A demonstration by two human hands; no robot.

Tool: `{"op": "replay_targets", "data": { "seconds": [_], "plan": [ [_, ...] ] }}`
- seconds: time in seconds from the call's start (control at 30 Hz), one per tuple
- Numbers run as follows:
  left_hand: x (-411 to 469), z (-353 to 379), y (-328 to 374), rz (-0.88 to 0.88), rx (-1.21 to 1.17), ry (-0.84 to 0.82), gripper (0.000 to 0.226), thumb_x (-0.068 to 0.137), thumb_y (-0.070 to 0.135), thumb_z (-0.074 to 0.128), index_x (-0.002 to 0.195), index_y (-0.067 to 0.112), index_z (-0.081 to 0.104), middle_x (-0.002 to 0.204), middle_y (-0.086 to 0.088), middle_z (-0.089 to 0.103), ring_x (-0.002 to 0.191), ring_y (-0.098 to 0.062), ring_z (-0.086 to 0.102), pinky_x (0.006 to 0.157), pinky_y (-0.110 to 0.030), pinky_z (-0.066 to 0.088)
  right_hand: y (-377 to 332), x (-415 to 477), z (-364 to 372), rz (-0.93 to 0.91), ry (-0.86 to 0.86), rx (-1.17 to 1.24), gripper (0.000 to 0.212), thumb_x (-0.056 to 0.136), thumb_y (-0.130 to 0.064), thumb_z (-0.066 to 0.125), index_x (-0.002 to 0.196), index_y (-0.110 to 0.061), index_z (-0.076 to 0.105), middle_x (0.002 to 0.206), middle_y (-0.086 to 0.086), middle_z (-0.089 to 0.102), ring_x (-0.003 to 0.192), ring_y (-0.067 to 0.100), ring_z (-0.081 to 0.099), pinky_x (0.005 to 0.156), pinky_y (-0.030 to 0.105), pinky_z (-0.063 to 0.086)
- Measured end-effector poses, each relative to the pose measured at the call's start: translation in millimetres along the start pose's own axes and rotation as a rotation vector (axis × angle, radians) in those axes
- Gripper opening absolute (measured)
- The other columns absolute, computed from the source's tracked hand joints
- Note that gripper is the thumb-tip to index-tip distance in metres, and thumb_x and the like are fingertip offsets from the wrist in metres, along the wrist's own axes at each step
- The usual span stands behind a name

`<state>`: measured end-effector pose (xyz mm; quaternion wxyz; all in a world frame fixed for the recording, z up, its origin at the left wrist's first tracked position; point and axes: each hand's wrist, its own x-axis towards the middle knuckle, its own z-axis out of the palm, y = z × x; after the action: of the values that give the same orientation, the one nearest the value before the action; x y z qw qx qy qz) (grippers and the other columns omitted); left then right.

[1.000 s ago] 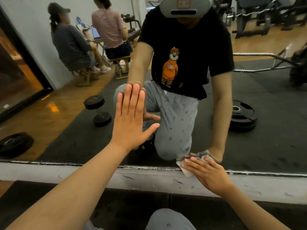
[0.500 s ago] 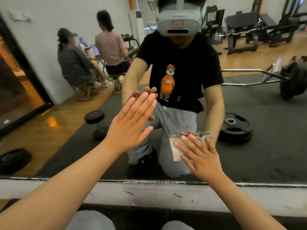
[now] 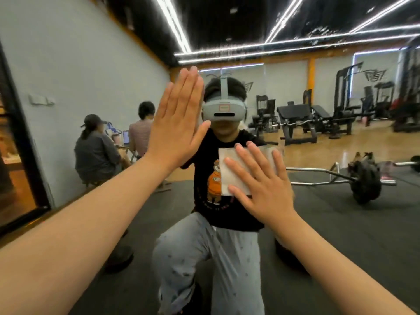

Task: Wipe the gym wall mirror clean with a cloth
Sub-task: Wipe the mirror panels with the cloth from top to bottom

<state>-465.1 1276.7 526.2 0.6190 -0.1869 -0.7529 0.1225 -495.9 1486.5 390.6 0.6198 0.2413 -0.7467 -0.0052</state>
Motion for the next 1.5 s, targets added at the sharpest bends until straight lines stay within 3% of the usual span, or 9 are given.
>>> {"op": "replay_targets", "data": {
  "seconds": [0.37,0.53,0.73,0.93,1.13,1.3,1.5],
  "plan": [
    [109,-25,-45,-0.202,-0.104,0.055,0.077,0.097,0.050,0.015,0.157,0.004,-0.001,0.166,-0.011,-0.007,0.153,-0.020,-0.009,0.123,-0.032,-0.009,64,198,-39,-0.052,0.043,-0.095,0.062,0.100,-0.057,0.028,0.157,-0.030,0.023,0.165,0.001,0.018,0.153,0.022,0.011,0.121,0.055,0.009],
    [158,-26,-59,-0.199,-0.109,0.093,0.074,0.101,0.047,0.027,0.158,0.007,0.003,0.167,-0.009,-0.002,0.153,-0.019,-0.006,0.123,-0.033,-0.007,87,267,-57,-0.009,0.022,-0.119,0.065,0.098,-0.062,0.022,0.157,-0.035,0.018,0.166,-0.005,0.013,0.153,0.018,0.005,0.122,0.049,-0.001],
    [208,-27,-75,-0.162,-0.099,0.151,0.071,0.103,0.048,0.027,0.158,0.008,0.008,0.167,-0.009,0.004,0.153,-0.018,-0.002,0.122,-0.031,-0.008,115,349,-81,0.021,-0.006,-0.112,0.074,0.088,-0.068,0.004,0.157,-0.040,0.007,0.167,-0.009,0.001,0.153,0.013,-0.005,0.122,0.045,-0.009],
    [265,-43,-120,-0.133,-0.095,0.219,0.068,0.103,0.045,0.033,0.157,0.009,0.014,0.166,-0.008,0.012,0.153,-0.018,0.006,0.122,-0.030,-0.003,143,433,-99,0.057,0.029,-0.126,0.059,0.102,-0.059,0.023,0.156,-0.043,0.006,0.166,-0.013,-0.001,0.152,0.011,-0.007,0.120,0.043,-0.009],
    [293,-41,-144,-0.102,-0.074,0.215,0.074,0.098,0.052,0.026,0.158,0.011,0.013,0.166,-0.005,0.010,0.153,-0.016,0.003,0.123,-0.031,-0.001,167,512,-122,0.098,0.035,-0.105,0.056,0.103,-0.056,0.024,0.156,-0.044,0.007,0.166,-0.013,-0.001,0.152,0.010,-0.006,0.122,0.045,-0.007],
    [291,-37,-148,-0.081,-0.069,0.222,0.074,0.098,0.054,0.024,0.158,0.014,0.010,0.167,-0.001,0.006,0.153,-0.013,0.000,0.123,-0.030,-0.002,170,532,-128,0.144,0.029,-0.106,0.056,0.104,-0.055,0.023,0.156,-0.042,0.007,0.167,-0.010,-0.001,0.153,0.012,-0.005,0.121,0.046,-0.007],
    [290,-39,-144,-0.102,-0.052,0.194,0.072,0.101,0.052,0.028,0.159,0.015,0.006,0.167,0.000,0.001,0.153,-0.012,-0.004,0.124,-0.031,-0.003,147,480,-119,0.178,-0.009,-0.107,0.056,0.106,-0.047,0.024,0.158,-0.032,0.007,0.167,0.001,-0.006,0.153,0.022,-0.011,0.120,0.049,-0.011]
  ]
}}
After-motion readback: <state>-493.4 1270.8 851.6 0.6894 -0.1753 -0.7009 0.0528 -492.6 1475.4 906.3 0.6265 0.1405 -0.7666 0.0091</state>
